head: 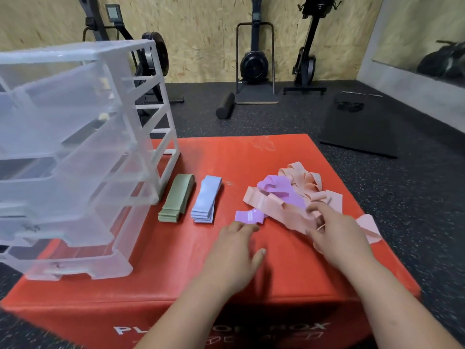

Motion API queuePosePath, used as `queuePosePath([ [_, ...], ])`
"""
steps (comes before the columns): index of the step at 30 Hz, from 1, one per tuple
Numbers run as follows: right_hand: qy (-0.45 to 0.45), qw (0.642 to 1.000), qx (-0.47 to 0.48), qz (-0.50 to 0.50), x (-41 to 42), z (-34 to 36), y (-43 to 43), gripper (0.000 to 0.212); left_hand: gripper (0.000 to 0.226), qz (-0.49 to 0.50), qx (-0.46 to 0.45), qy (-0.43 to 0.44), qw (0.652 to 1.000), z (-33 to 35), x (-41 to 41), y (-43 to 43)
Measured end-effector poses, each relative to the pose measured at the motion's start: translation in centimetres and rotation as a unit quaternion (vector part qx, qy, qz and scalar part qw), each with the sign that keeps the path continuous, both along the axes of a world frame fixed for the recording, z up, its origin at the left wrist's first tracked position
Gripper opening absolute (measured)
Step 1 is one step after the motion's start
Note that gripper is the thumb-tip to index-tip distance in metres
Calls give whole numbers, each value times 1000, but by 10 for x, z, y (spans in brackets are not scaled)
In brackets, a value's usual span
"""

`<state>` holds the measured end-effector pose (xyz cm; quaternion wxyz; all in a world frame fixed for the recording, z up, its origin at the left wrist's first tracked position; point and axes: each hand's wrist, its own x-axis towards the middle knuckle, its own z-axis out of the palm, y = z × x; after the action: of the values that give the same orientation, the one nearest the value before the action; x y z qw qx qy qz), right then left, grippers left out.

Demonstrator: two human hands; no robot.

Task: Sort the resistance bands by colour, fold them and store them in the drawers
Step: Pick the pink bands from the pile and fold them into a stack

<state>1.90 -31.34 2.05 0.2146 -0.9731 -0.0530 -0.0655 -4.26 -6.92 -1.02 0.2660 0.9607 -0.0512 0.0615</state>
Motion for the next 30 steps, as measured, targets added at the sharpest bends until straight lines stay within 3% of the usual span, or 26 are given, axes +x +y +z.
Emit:
queuePosePath([
  [5,93,989,-107,44,18,2,-5,52,55,-6,53,-5,999,-7,11,2],
  [7,106,988,-105,44,26,-1,-5,56,56,-2,63,-1,998,-11,18,5],
  [14,9,997,21,70,53,-12,27,46,51,8,58,-9,998,-16,43,0],
  [17,-50,993,32,104,65,-19,44,42,49,20,39,-15,999,-19,53,0],
  [22,-47,987,-48,144,80,-37,67,45,48,39,-3,-23,999,-21,66,7],
  [25,-75,987,-86,117,88,-43,70,25,44,48,-14,-34,998,-20,68,13],
  [27,-92,988,-65,106,90,-39,70,20,44,54,-19,-43,997,-19,68,18],
  [30,-106,987,63,107,88,-19,68,24,47,76,-70,-65,993,-12,70,23],
])
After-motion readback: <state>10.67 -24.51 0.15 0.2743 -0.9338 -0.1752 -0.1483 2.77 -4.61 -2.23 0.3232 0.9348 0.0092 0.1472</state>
